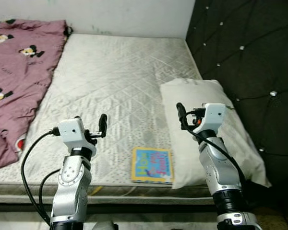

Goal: Clean up the room

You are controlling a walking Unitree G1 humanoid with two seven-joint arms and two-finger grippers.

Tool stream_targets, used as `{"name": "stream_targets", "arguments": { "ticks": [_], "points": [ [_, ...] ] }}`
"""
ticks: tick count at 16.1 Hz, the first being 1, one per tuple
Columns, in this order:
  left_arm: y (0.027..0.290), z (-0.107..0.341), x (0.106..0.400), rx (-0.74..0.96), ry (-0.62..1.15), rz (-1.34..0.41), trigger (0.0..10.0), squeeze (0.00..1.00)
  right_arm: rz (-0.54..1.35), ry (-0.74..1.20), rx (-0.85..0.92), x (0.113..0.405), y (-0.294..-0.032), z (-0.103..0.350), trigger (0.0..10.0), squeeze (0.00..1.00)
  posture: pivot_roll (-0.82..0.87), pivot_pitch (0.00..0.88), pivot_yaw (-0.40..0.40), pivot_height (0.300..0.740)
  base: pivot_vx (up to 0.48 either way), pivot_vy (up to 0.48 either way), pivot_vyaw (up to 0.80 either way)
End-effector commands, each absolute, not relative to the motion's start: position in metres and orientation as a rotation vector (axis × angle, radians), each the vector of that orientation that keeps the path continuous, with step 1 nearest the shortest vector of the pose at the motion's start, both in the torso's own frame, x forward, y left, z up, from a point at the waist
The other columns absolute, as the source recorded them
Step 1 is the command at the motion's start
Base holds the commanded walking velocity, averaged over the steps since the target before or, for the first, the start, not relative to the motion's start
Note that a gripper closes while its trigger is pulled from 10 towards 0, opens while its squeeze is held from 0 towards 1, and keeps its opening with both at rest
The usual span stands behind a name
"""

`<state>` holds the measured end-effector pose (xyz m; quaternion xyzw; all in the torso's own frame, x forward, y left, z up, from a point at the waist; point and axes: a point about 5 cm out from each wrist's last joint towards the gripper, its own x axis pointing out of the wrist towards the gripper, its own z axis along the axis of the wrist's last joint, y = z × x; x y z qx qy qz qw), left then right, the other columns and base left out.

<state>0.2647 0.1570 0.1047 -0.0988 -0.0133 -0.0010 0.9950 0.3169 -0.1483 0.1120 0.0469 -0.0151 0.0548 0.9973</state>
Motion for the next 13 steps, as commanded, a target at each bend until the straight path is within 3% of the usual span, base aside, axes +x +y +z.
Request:
{"name": "stream_targets", "arguments": {
  "ticks": [1,13],
  "points": [
    [0.1552,0.1052,0.266,-0.198,-0.022,-0.007,10.0,0.0,0.113,-0.042,0.09,0.3178,-0.1499,0.1166,10.0,0.0,-0.06,0.016,-0.025,0.74,0.0,0.371,0.0],
    [0.1524,0.1048,0.2682,-0.212,-0.02,-0.01,10.0,0.0,0.117,-0.036,0.084,0.3183,-0.1497,0.1156,10.0,0.0,-0.07,0.018,-0.023,0.74,0.0,0.379,0.0]
  ]
}}
